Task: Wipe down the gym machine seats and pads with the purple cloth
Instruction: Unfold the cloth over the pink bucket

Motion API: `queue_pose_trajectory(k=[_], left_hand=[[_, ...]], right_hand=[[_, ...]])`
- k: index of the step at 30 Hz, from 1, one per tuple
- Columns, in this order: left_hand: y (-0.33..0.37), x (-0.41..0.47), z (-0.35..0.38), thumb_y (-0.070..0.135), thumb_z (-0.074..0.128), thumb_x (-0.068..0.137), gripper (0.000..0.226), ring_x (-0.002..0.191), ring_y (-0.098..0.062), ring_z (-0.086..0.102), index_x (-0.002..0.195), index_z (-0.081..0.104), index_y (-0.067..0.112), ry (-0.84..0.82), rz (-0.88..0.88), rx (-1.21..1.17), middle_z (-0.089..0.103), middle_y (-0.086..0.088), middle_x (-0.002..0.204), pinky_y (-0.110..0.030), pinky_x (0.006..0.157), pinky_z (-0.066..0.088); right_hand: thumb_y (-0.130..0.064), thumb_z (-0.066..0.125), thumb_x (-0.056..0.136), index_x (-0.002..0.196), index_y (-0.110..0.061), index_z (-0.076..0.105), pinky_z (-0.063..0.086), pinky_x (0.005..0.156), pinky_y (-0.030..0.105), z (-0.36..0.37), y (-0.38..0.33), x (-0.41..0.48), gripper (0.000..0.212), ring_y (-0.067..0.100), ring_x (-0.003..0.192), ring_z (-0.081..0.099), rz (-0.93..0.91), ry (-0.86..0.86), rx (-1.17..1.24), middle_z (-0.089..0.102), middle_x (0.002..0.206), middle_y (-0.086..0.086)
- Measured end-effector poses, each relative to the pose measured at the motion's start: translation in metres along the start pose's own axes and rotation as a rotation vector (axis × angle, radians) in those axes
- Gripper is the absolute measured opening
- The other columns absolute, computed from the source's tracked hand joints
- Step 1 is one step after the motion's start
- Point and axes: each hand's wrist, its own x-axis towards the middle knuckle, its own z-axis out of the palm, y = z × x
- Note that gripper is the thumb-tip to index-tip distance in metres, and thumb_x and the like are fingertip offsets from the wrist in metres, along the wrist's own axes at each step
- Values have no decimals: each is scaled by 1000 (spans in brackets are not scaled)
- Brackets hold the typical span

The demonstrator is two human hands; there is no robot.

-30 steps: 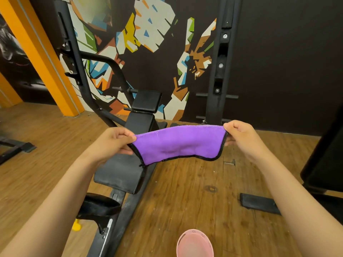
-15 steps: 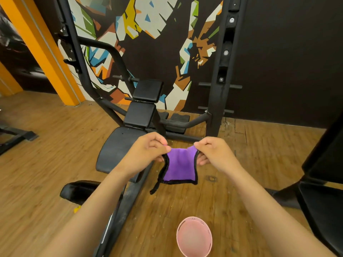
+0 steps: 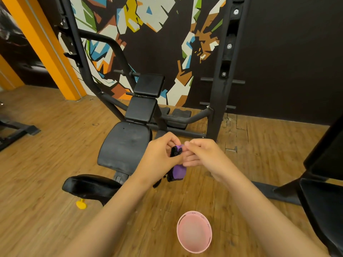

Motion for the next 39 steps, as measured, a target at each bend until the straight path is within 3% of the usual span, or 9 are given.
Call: queue_pose_trajectory(k=[6, 12, 15, 18, 22, 25, 29, 34, 39], left_hand=[[-5, 5, -13, 3, 70, 84, 15, 74, -1, 62, 92, 64, 14, -58, -69, -223, 65, 6, 87, -15, 68, 50], [-27, 6, -12, 15, 73, 82, 15, 87, -17, 66, 95, 65, 15, -152, -185, -508, 68, -3, 92, -28, 78, 54], [-44, 5, -6, 26, 72, 76, 25, 87, -21, 64, 97, 64, 15, -103, -305, -595, 68, -7, 91, -40, 80, 51], [-61, 5, 7, 16, 68, 79, 29, 86, -25, 62, 104, 60, 5, -76, -431, -659, 65, -14, 93, -33, 76, 55], [-88, 1, 31, 4, 55, 95, 22, 90, -24, 66, 114, 60, -4, -206, -633, -738, 68, -17, 101, -32, 84, 56], [-121, -4, 61, 2, 53, 95, 12, 84, -17, 69, 97, 63, -2, -266, -830, -820, 69, -12, 93, -26, 80, 57], [-187, -15, 115, 4, 61, 92, 23, 89, -20, 67, 112, 51, 1, -142, -1100, -835, 63, -17, 107, -28, 76, 59], [-258, -43, 186, 7, 48, 100, 19, 52, -6, 60, 82, 50, 14, -112, -1194, -625, 57, -4, 77, -21, 49, 53], [-352, -94, 253, 4, 43, 100, 22, 61, -17, 49, 80, 47, 10, -54, -1253, -447, 50, -7, 70, -21, 48, 46]], right_hand=[[-22, 57, 95, 89, -13, 69, 55, 71, 27, -29, 33, 6, 16, 22, 79, 68, -15, 352, 41, 72, 81, 6], [-29, 54, 95, 101, -17, 73, 47, 94, 26, -31, 60, 6, 23, 10, 100, 64, -52, 5, 104, 72, 101, -7], [-18, 61, 92, 82, -6, 67, 51, 78, 24, -34, 58, 10, 17, 8, 77, 63, -102, 96, 92, 68, 76, -4], [-19, 62, 92, 71, -5, 58, 47, 53, 17, -35, 61, 18, 25, 4, 55, 57, -80, 143, 57, 61, 59, -7], [-30, 61, 93, 70, -8, 59, 47, 58, 22, -35, 89, 33, 32, 9, 60, 56, 106, 149, 38, 61, 64, -2], [-36, 62, 90, 87, -5, 64, 45, 63, 23, -36, 127, 46, 31, 15, 71, 54, 306, 86, 136, 60, 78, 6], [-16, 69, 85, 107, -1, 68, 53, 76, 21, -38, 195, 64, 26, 14, 85, 67, 513, -57, 260, 72, 94, 5], [10, 57, 88, 87, -4, 63, 52, 56, 16, -22, 304, 88, 16, 5, 59, 68, 665, -24, 249, 71, 65, -4], [13, 58, 86, 78, -4, 62, 53, 52, 17, 4, 429, 101, 19, 6, 55, 67, 808, 8, 257, 68, 64, 0]])
